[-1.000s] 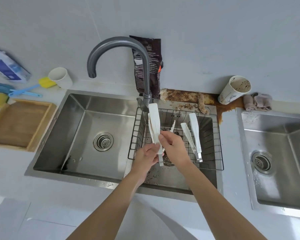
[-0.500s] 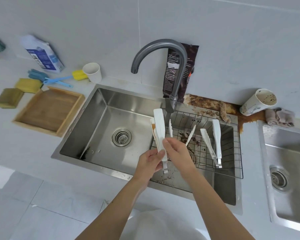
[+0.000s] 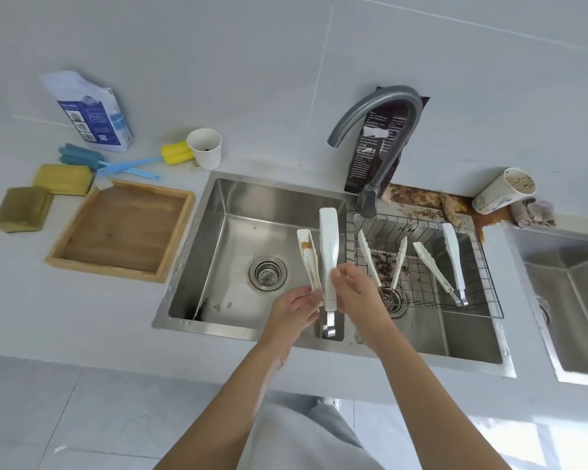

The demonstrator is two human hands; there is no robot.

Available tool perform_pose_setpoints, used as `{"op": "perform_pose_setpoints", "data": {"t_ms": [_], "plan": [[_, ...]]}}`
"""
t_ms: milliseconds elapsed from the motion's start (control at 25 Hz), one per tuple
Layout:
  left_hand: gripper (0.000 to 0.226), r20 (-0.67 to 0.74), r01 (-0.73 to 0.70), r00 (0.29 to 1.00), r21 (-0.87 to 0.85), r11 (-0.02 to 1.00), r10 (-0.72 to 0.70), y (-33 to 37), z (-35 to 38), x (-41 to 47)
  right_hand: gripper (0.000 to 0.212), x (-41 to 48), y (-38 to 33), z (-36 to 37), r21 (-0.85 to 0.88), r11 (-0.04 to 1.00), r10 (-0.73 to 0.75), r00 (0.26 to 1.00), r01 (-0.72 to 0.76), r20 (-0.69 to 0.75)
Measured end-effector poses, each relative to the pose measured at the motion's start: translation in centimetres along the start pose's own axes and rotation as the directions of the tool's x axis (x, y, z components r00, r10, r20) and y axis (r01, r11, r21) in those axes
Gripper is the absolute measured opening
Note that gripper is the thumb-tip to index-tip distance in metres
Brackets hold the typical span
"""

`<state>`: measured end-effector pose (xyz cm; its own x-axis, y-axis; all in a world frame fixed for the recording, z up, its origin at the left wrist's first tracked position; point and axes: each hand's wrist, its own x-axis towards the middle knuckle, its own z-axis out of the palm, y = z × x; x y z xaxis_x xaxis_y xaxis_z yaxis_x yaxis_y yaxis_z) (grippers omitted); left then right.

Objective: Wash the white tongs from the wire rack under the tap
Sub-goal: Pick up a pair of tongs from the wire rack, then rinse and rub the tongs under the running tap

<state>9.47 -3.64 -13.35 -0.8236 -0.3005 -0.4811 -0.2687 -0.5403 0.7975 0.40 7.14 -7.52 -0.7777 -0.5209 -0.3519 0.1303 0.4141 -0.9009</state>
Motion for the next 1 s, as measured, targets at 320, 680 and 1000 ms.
{"op": "perform_pose_setpoints", "data": {"t_ms": [320,680,1000], "plan": [[0.047,0.031,-0.007,0.999,-0.059,0.998,0.009,2.4,-2.3,-0.2,0.023,-1.3,-0.7,3.1,0.039,0.999,0.036,0.999,-0.035,-0.034],[0.038,-0.018,-0.071,0.997,0.059,0.996,0.072,3.4,-0.4,2.1,0.022,1.3,-0.5,0.6,0.127,0.99,0.045,0.997,-0.052,0.057],[0.049,-0.097,-0.041,0.994,0.016,0.999,0.042,3.2,1.0,4.2,0.024,4.4,0.2,-1.5,0.132,0.991,0.014,0.989,-0.034,0.149]]}}
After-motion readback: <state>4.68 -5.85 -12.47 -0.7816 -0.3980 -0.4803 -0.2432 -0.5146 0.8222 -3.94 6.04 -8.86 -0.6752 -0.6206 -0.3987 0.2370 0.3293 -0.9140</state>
